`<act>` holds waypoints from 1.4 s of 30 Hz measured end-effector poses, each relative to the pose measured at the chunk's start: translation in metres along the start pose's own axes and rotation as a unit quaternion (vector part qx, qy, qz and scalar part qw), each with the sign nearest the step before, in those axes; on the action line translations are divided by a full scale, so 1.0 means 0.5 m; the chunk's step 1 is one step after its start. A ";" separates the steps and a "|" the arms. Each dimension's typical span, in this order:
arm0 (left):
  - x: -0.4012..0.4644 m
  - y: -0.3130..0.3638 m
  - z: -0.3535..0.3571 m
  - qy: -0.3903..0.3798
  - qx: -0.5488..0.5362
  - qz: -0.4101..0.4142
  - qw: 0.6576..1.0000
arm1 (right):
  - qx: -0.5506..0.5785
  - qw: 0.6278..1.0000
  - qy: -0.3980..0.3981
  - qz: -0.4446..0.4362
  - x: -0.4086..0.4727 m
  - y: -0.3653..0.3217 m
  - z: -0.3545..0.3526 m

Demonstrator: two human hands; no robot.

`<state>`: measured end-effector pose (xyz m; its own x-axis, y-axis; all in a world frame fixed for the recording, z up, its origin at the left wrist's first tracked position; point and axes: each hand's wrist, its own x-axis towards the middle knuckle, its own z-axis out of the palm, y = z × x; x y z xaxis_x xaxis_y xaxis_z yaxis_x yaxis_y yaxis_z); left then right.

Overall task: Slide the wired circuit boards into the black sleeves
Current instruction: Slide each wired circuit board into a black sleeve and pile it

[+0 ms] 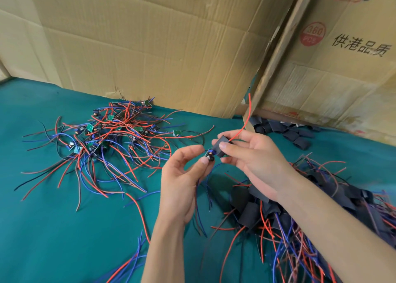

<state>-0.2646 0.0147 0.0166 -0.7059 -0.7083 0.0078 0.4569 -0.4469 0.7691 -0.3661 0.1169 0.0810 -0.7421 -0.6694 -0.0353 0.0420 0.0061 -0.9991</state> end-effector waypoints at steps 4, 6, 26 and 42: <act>-0.001 0.006 0.001 -0.007 -0.033 -0.033 0.999 | 0.032 0.999 -0.003 0.003 0.000 -0.006 -0.005; -0.002 0.012 0.003 -0.011 -0.082 -0.065 0.995 | 0.055 0.998 -0.017 -0.002 -0.001 -0.007 -0.011; -0.004 0.033 0.004 0.009 -0.114 -0.185 0.976 | 0.087 0.991 -0.102 -0.029 -0.013 -0.019 -0.022; -0.003 0.030 0.008 0.026 -0.128 -0.272 0.953 | 0.009 0.996 -0.089 -0.022 -0.022 -0.027 -0.031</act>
<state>-0.2590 0.0112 0.0307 -0.8516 -0.3561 -0.3847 0.1516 -0.8698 0.4695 -0.3691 0.1358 0.0947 -0.6140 -0.7892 0.0143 0.0259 -0.0382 -0.9989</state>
